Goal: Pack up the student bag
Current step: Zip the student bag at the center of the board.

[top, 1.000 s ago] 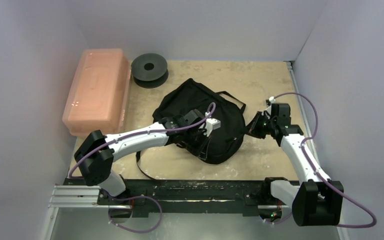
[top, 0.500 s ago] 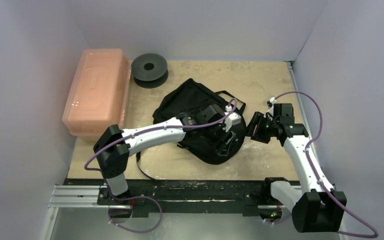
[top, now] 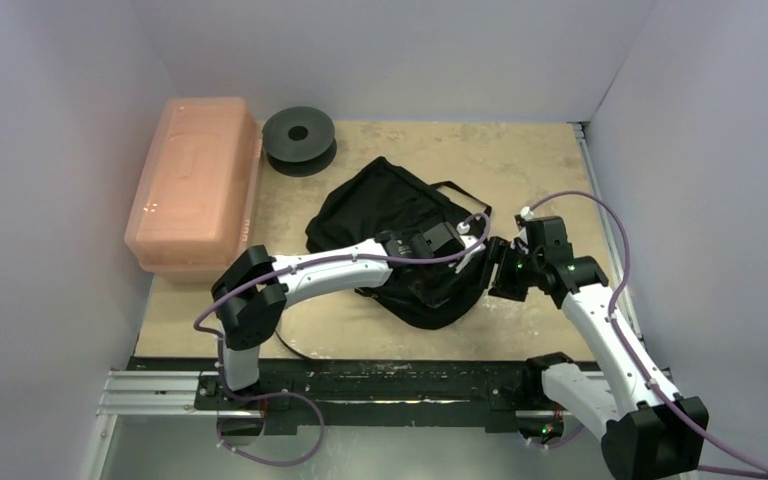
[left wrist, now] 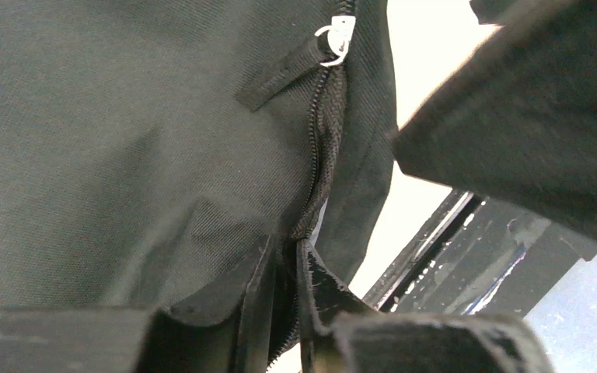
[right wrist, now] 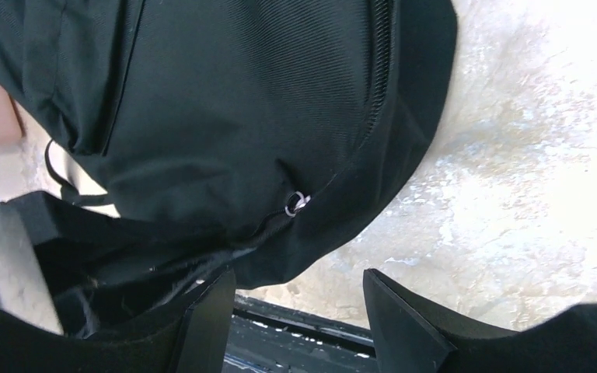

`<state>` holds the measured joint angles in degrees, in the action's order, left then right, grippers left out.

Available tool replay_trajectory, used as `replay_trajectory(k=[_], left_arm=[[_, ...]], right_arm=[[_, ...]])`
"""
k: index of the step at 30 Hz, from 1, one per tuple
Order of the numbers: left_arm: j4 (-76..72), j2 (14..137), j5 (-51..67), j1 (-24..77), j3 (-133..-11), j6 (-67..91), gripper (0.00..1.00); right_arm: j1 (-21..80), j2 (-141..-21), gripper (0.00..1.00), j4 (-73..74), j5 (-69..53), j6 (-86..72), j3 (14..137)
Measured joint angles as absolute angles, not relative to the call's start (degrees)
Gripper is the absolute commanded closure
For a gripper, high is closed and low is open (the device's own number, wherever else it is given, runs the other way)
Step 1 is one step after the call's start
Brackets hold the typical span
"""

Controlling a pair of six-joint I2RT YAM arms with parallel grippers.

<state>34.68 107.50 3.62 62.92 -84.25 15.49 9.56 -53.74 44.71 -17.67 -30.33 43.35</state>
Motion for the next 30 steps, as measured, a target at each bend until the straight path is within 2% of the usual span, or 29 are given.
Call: replay_trajectory(k=[3, 13, 20, 24, 30], left_arm=[[34.8, 107.5, 3.3, 62.0, -84.3, 15.8, 0.99], [27.3, 99.0, -0.1, 58.5, -77.6, 21.5, 1.0], [21.1, 95.4, -1.0, 58.5, -75.7, 26.5, 1.0], [19.9, 95.9, 0.9, 57.8, -75.7, 28.9, 1.0], [18.4, 95.9, 4.3, 56.8, -75.7, 31.7, 1.0]], right_arm=[[11.7, -52.8, 0.33, 44.7, -17.3, -32.1, 43.2], [15.4, -47.7, 0.34, 45.5, -14.5, -41.2, 40.8], [24.0, -54.5, 0.33, 45.5, -8.3, -50.2, 41.7], [28.6, -61.7, 0.31, 45.8, -2.4, -53.6, 45.0], [32.8, -66.2, 0.28, 48.0, 5.8, -57.8, 50.6]])
